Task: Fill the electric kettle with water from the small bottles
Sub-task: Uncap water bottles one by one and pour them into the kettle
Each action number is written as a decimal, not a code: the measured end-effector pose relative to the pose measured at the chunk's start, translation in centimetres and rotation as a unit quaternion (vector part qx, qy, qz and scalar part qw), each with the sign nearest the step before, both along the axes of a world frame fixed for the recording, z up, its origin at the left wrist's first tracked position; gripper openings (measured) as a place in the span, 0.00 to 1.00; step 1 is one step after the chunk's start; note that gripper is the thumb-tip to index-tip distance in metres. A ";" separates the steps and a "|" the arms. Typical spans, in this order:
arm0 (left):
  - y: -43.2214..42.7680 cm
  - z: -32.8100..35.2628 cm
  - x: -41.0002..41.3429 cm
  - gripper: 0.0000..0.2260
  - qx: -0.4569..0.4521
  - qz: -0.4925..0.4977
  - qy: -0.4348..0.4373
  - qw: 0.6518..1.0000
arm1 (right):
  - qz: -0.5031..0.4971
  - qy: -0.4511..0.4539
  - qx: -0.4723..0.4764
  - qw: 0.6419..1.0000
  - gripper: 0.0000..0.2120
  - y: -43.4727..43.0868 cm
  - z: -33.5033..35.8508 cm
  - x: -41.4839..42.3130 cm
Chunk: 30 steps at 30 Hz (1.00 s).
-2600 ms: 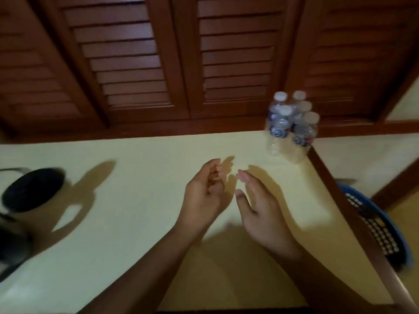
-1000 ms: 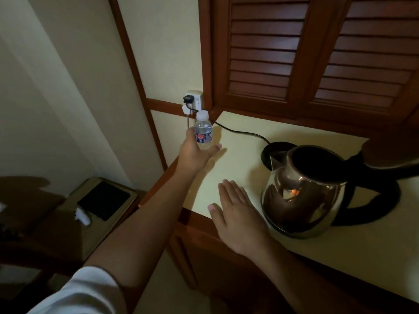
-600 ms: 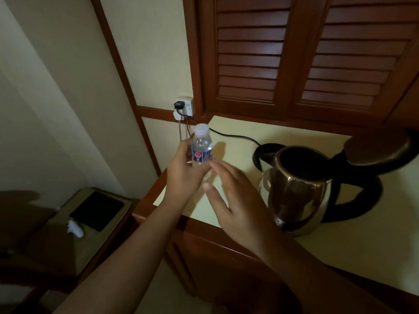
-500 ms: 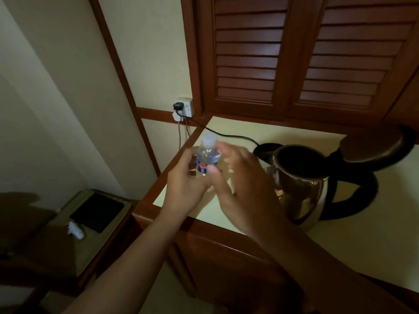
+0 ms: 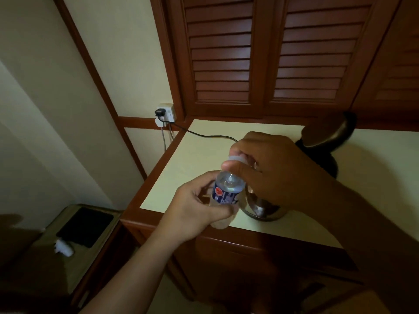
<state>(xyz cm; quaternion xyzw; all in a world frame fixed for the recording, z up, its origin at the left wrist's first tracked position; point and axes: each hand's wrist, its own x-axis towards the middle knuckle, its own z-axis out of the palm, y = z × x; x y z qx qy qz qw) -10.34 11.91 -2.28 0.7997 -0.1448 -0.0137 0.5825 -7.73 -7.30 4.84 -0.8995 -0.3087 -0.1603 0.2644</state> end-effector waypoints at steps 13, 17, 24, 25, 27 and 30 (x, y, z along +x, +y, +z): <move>-2.3 -0.1 -0.4 0.19 -0.069 -0.202 0.106 0.971 | 0.058 0.073 0.001 0.996 0.23 -6.2 0.7 -4.4; -3.0 0.0 -0.3 0.21 -0.079 -0.168 0.091 0.978 | -0.045 0.000 0.134 0.990 0.14 -8.3 -1.4 -6.3; -3.3 0.2 -0.7 0.23 -0.051 -0.102 0.053 0.992 | -0.216 0.032 0.182 0.959 0.02 -11.7 -12.0 -7.1; -3.4 0.3 -0.8 0.23 -0.051 -0.095 0.050 0.993 | -0.225 0.023 0.134 0.965 0.03 -12.2 -13.2 -6.9; -3.3 0.4 -0.9 0.22 -0.037 -0.088 0.042 0.995 | -0.222 -0.006 0.004 0.975 0.09 -13.0 -15.7 -6.2; -3.2 1.1 -0.6 0.22 0.000 -0.074 0.027 0.997 | -0.226 0.039 -0.040 0.973 0.11 -14.1 -17.8 -5.6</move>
